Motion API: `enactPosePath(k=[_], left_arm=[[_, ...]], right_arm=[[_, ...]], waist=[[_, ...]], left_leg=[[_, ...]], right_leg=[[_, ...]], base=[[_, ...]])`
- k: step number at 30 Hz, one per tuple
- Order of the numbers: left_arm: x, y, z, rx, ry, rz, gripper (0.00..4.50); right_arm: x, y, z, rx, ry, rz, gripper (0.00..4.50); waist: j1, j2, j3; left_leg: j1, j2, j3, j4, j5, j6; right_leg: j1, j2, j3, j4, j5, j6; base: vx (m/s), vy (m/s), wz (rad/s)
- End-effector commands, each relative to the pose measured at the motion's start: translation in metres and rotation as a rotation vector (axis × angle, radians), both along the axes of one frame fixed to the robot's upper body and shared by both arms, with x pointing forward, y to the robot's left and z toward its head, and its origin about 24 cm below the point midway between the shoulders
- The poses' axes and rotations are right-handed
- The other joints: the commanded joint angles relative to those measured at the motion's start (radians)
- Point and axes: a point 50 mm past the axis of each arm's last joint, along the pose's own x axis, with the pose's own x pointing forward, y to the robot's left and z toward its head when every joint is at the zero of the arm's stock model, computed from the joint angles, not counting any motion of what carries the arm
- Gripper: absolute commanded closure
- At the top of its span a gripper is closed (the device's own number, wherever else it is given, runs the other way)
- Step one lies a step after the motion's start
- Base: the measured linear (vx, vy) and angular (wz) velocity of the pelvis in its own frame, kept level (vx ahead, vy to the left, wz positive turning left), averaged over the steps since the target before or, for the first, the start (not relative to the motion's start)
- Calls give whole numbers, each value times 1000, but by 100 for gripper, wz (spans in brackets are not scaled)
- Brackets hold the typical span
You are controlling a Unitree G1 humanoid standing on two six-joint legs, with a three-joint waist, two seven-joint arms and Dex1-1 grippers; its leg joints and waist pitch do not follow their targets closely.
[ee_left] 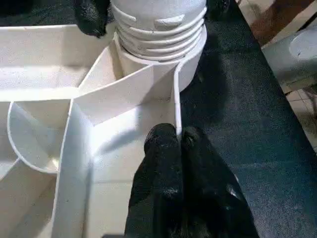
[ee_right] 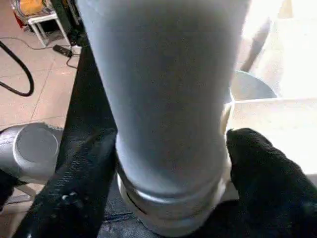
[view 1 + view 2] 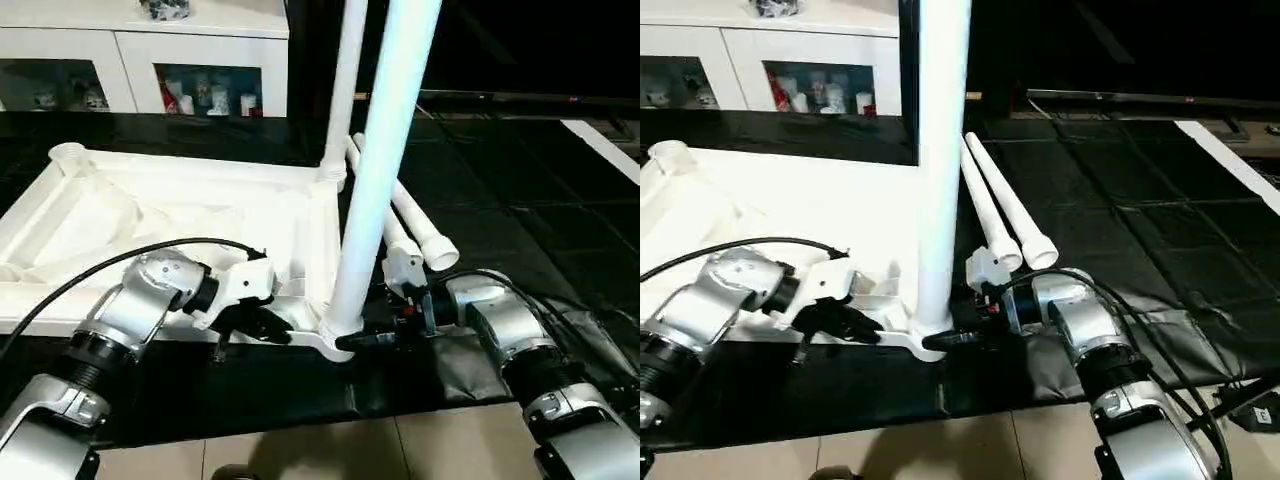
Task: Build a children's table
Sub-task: Rotate leg to tighten
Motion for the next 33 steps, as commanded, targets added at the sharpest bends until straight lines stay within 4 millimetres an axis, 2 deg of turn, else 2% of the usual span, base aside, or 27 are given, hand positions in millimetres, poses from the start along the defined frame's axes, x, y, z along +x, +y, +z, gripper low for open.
enactPosePath(k=[1,8,14,17,18,19,20,21,22,24,25,27,29,33], left_arm=[[0,-11,4,6,-18,-82,450],[1,-7,3,11,-18,-80,450],[5,-4,3,-19,-33,5,450],[17,-3,3,-50,-83,187,450],[23,-5,5,-93,-98,290,450],[23,-5,5,-93,-98,290,450],[26,-7,6,-121,-98,363,450],[28,-9,7,-135,-99,404,450],[31,-13,9,-161,-91,490,450],[32,-19,11,-189,-75,561,450],[32,-21,12,-198,-67,588,450],[33,-31,15,-220,-74,642,450],[33,-42,19,-244,-74,685,450],[27,-58,22,-238,-74,663,450]], right_arm=[[-2,-1,1,4,1,13,122],[-3,0,0,17,8,16,170],[-6,4,-3,69,54,-19,175],[-4,11,-11,85,76,-151,176],[-2,17,-14,105,86,-218,176],[-2,17,-14,105,86,-218,176],[1,23,-17,108,88,-289,176],[3,27,-19,109,86,-335,176],[8,38,-22,109,93,-438,176],[13,49,-25,104,109,-534,176],[14,53,-26,101,117,-569,176],[18,67,-27,88,131,-666,176],[21,77,-27,74,149,-743,176],[23,89,-24,66,132,-753,176]], waist=[[-7,16,-69],[-6,16,-69],[-5,16,-69],[-7,17,-67],[-10,14,-65],[-13,14,-63],[-14,12,-65],[-19,15,-62],[-26,11,-64],[-47,11,-64],[-49,16,-64],[-62,12,-65],[-66,10,-67],[-69,10,-71]], left_leg=[[13,24,0,-64,-226,14],[11,25,-1,-65,-222,11],[11,24,-1,-64,-215,13],[15,24,-1,-66,-235,0],[13,22,-4,-67,-249,-8],[14,21,-5,-68,-260,-13],[14,20,-5,-68,-260,-13],[15,22,-6,-70,-262,-21],[10,20,-9,-71,-259,-25],[4,19,-11,-72,-254,-36],[4,17,-12,-72,-249,-35],[2,17,-10,-70,-232,-26],[3,13,-7,-66,-211,-17],[2,13,-2,-64,-156,12]], right_leg=[[50,-85,62,-86,-266,-153],[51,-86,62,-85,-264,-153],[52,-84,62,-83,-242,-157],[47,-87,62,-87,-278,-153],[49,-89,60,-90,-323,-143],[49,-90,59,-96,-365,-129],[50,-91,59,-98,-378,-122],[45,-91,60,-98,-387,-121],[52,-93,58,-96,-392,-117],[55,-93,57,-93,-386,-123],[55,-92,56,-94,-381,-124],[55,-90,59,-92,-350,-133],[55,-88,60,-93,-324,-139],[57,-80,63,-79,-175,-165]], base=[[0,0,0],[0,0,0],[0,0,0],[0,0,0],[0,0,0],[0,0,0],[0,0,0],[0,0,0],[0,0,0],[0,0,0],[0,0,0],[0,0,0],[0,0,0],[0,0,0]])
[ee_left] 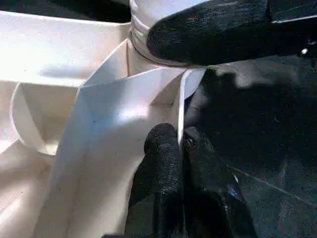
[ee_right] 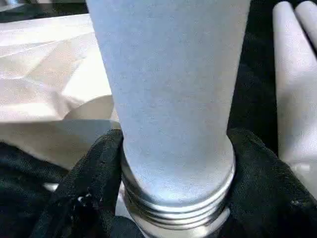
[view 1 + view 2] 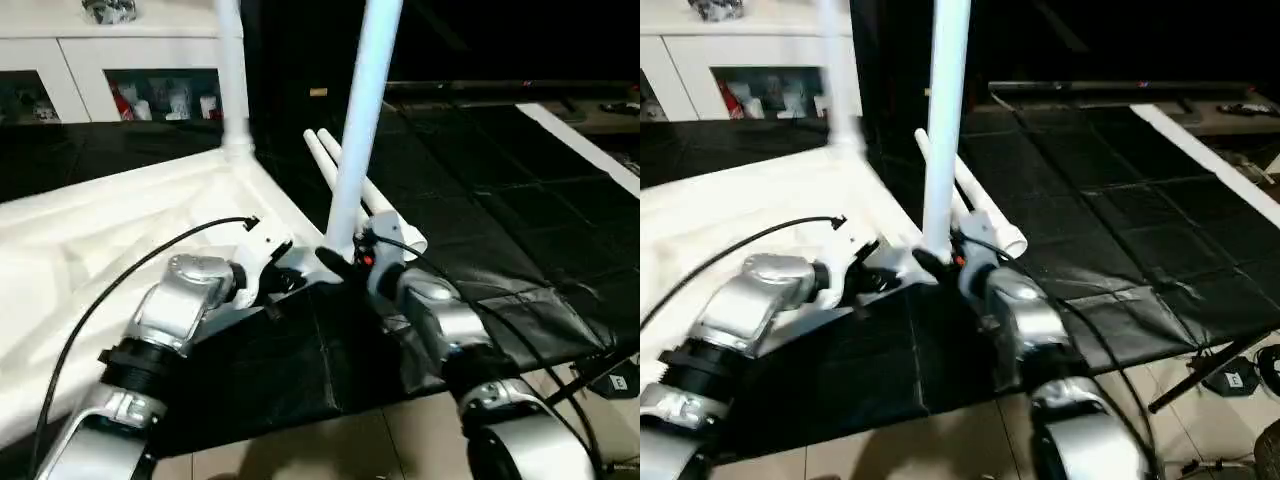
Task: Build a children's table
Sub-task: Rotate leg to tighten
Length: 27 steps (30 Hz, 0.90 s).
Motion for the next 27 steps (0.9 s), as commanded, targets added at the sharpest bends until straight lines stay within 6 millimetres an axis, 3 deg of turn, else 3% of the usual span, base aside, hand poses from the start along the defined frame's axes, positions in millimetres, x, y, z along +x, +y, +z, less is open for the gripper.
enactPosePath(k=[1,2,12,15,20,27], left_arm=[[2,-30,28,-76,-114,-82,450],[1,-32,28,-73,-112,-90,450],[-5,-16,23,-17,-108,-177,450],[-8,-1,19,31,-108,-252,450],[-12,21,16,60,-84,-338,450],[-21,39,13,90,-30,-524,450]], right_arm=[[-17,36,-15,13,86,130,141],[-17,35,-15,14,78,127,106],[-11,18,-10,27,37,102,41],[-13,7,-5,40,-1,187,8],[-22,-15,2,6,-66,357,3],[-33,-45,20,-49,-127,620,3]], waist=[[6,11,-71],[7,13,-70],[5,17,-68],[7,19,-68],[24,19,-66],[41,19,-65]], left_leg=[[-2,14,-1,-58,-153,19],[-1,14,-1,-58,-154,21],[3,15,-2,-62,-194,14],[1,14,-4,-62,-192,22],[10,17,1,-62,-208,25],[10,19,1,-62,-219,23]], right_leg=[[62,-82,62,-78,-164,-167],[61,-82,62,-80,-163,-167],[59,-83,63,-86,-202,-162],[61,-81,63,-84,-186,-161],[57,-82,65,-88,-206,-155],[55,-81,65,-90,-237,-143]], base=[[0,0,0],[0,0,0],[0,0,0],[0,0,0],[0,0,0],[0,0,0]])
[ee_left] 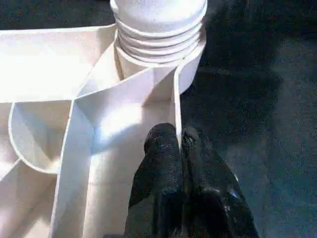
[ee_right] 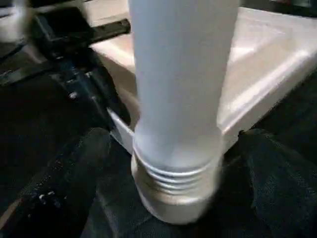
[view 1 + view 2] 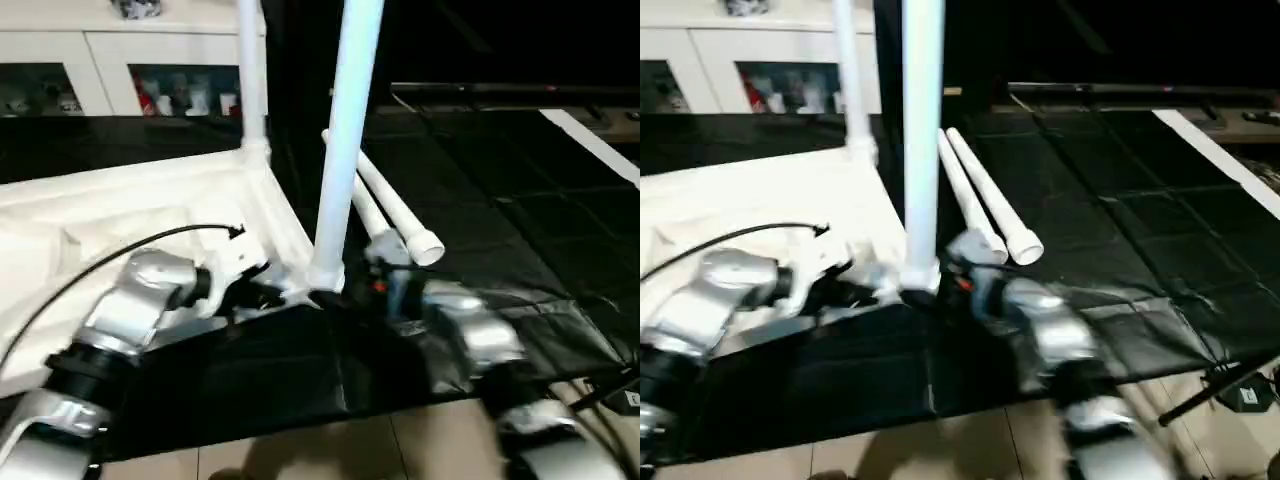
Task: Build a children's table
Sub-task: Rotate leg to tighten
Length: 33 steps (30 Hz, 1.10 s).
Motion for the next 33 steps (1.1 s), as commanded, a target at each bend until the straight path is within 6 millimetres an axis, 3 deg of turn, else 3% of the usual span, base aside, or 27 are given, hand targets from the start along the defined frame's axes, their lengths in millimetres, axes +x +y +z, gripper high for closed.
enactPosePath(k=[1,15,22,31,33], left_arm=[[-2,-10,5,-17,11,-125,450],[-8,-22,4,21,42,-351,450],[-10,-19,2,38,46,-374,450],[-9,-17,2,43,49,-380,450],[-8,-16,1,48,47,-377,450]], right_arm=[[-3,-2,6,-27,-22,98,3],[-10,1,6,-130,-21,341,3],[-10,1,6,-120,-12,380,77],[-11,1,5,-102,13,396,135],[-11,1,4,-97,24,395,161]], waist=[[-3,18,-65],[14,12,-67],[19,10,-69],[19,10,-70],[20,14,-70]], left_leg=[[12,19,1,-62,-220,23],[9,23,0,-61,-210,19],[8,23,1,-60,-199,20],[8,23,1,-59,-195,21],[9,23,1,-59,-196,19]], right_leg=[[53,-82,64,-86,-242,-145],[54,-85,63,-84,-260,-148],[55,-85,63,-79,-232,-153],[56,-84,62,-78,-238,-151],[55,-84,62,-79,-235,-153]], base=[[0,0,0],[0,0,0],[0,0,0],[0,0,0],[0,0,0]])
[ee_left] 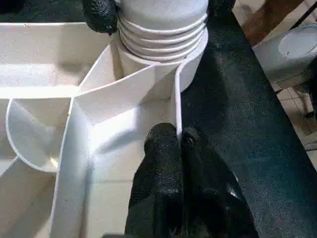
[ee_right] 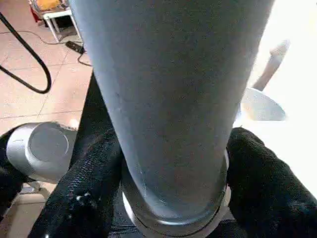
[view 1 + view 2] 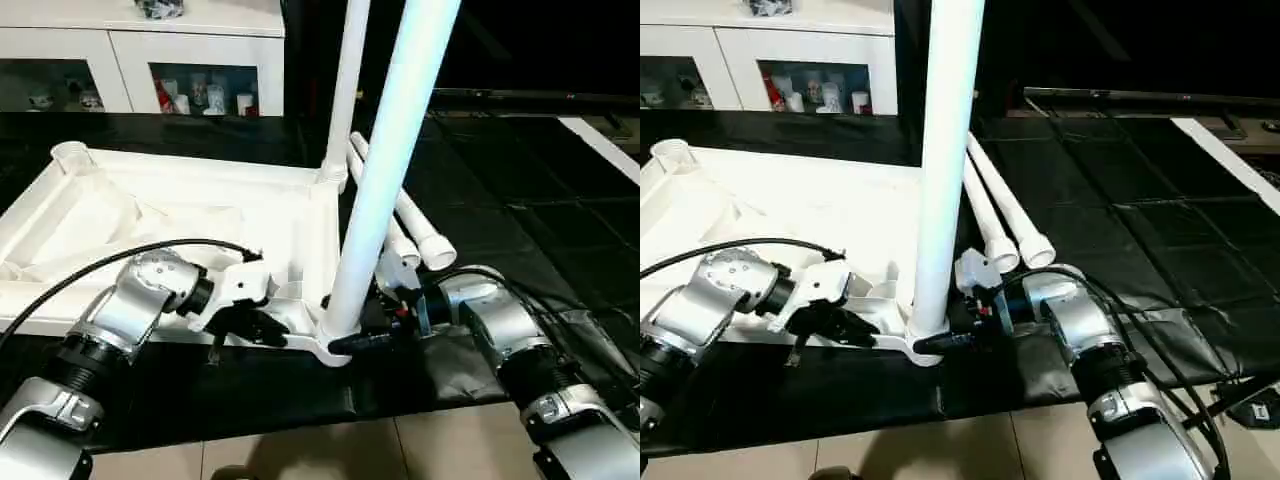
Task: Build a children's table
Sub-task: Rotate leg to tighten
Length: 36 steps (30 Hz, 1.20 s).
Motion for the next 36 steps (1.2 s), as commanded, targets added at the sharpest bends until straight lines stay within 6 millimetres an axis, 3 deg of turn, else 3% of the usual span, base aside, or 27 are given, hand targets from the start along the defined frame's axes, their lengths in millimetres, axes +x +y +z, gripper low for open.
enactPosePath(k=[1,9,13,16,18,23,26,27,28,30,32,33,36], left_arm=[[1,-3,2,34,-13,-53,450],[4,1,-1,18,-17,37,450],[7,0,0,-49,-10,161,450],[17,-4,5,-102,-53,327,450],[24,-6,7,-126,-75,421,450],[37,-17,14,-183,-110,657,450],[37,-28,21,-220,-98,746,450],[35,-38,25,-241,-88,761,450],[35,-39,25,-242,-88,761,450],[30,-50,27,-221,-114,716,450],[28,-53,26,-209,-122,690,450],[28,-52,25,-202,-125,688,450],[28,-49,23,-182,-139,691,450]], right_arm=[[1,-2,2,3,14,4,168],[-4,2,-4,49,59,-26,186],[-6,5,-11,87,112,-138,187],[1,14,-20,96,149,-329,187],[4,20,-25,71,149,-406,188],[17,42,-34,57,192,-662,189],[26,56,-34,60,243,-812,189],[30,64,-33,54,264,-878,189],[30,64,-33,53,266,-883,189],[31,71,-32,46,291,-892,189],[29,73,-31,49,281,-855,189],[29,73,-31,56,284,-857,133],[30,72,-31,62,289,-871,113]], waist=[[-7,15,-69],[-5,12,-66],[-6,12,-65],[-14,11,-61],[-20,6,-61],[-49,7,-62],[-61,11,-64],[-67,8,-67],[-66,6,-68],[-69,7,-73],[-69,7,-74],[-66,8,-74],[-66,12,-71]], left_leg=[[9,22,1,-61,-200,19],[11,23,0,-62,-215,14],[11,23,-1,-64,-227,6],[15,19,-5,-66,-257,-14],[10,16,-7,-67,-251,-17],[8,14,-8,-65,-248,-23],[5,16,-10,-66,-232,-28],[1,14,-8,-64,-205,-20],[5,17,-7,-63,-199,-19],[2,14,-3,-59,-150,4],[0,11,-1,-58,-132,17],[0,10,1,-57,-112,29],[2,12,0,-60,-135,22]], right_leg=[[53,-83,62,-81,-237,-155],[52,-86,62,-85,-283,-143],[51,-86,62,-86,-302,-141],[48,-90,60,-96,-386,-123],[51,-91,58,-100,-427,-101],[50,-90,58,-99,-417,-107],[53,-90,57,-94,-393,-116],[55,-85,59,-88,-321,-127],[53,-86,60,-86,-297,-136],[57,-81,63,-74,-169,-164],[59,-79,63,-72,-128,-170],[61,-79,63,-69,-92,-176],[61,-81,62,-73,-122,-175]], base=[[0,0,0],[0,0,0],[0,0,0],[0,0,0],[0,0,0],[0,0,0],[0,0,0],[0,0,0],[0,0,0],[0,0,0],[0,0,0],[0,0,0],[0,0,0]])
